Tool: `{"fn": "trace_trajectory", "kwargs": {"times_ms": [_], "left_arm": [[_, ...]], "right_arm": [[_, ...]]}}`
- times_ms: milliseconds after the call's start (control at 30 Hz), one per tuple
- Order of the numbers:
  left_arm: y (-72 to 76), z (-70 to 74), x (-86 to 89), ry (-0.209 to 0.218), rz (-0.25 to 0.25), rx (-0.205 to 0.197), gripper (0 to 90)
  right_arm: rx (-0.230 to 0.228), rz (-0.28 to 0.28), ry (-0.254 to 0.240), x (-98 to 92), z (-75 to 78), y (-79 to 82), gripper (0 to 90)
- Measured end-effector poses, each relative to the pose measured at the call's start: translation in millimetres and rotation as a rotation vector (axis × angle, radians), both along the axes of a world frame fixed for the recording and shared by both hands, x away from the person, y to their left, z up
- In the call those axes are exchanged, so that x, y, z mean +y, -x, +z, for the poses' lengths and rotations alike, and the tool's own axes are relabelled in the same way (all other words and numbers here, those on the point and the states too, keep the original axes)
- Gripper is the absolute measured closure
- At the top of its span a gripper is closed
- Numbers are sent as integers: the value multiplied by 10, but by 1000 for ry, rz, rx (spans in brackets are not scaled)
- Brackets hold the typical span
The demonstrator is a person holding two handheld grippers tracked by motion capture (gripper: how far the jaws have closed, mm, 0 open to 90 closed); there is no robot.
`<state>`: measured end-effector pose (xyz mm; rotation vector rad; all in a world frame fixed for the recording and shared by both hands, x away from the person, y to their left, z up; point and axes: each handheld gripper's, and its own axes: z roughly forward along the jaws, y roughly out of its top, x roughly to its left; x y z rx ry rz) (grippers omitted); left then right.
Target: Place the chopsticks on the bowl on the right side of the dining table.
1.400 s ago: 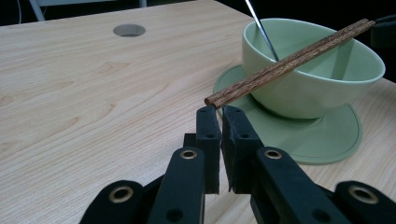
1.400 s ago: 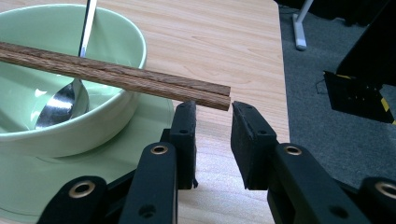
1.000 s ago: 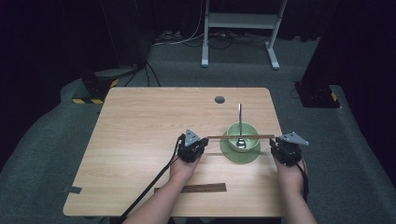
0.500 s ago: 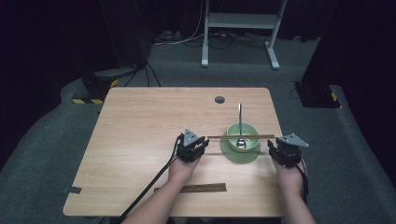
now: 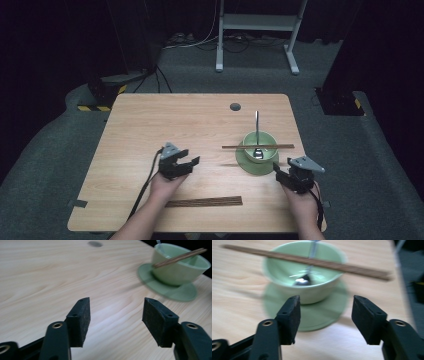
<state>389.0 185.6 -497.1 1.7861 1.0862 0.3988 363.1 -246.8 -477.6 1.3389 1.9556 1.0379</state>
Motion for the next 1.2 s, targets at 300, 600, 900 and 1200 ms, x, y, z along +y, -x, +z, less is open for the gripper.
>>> {"fn": "trace_trajectory", "kwargs": {"times_ms": [300,600,900,1200], "left_arm": [[460,-76,968,-220,162,81,290],[834,-302,1343,-290,189,133,188],[883,-319,1316,-283,161,113,191],[894,-318,1311,-285,159,109,204]], "right_arm": [[103,103,-92,308,-205,152,354],[159,149,54,608,-457,198,325],[156,137,74,659,-462,208,318],[159,140,71,662,-462,216,315]]}}
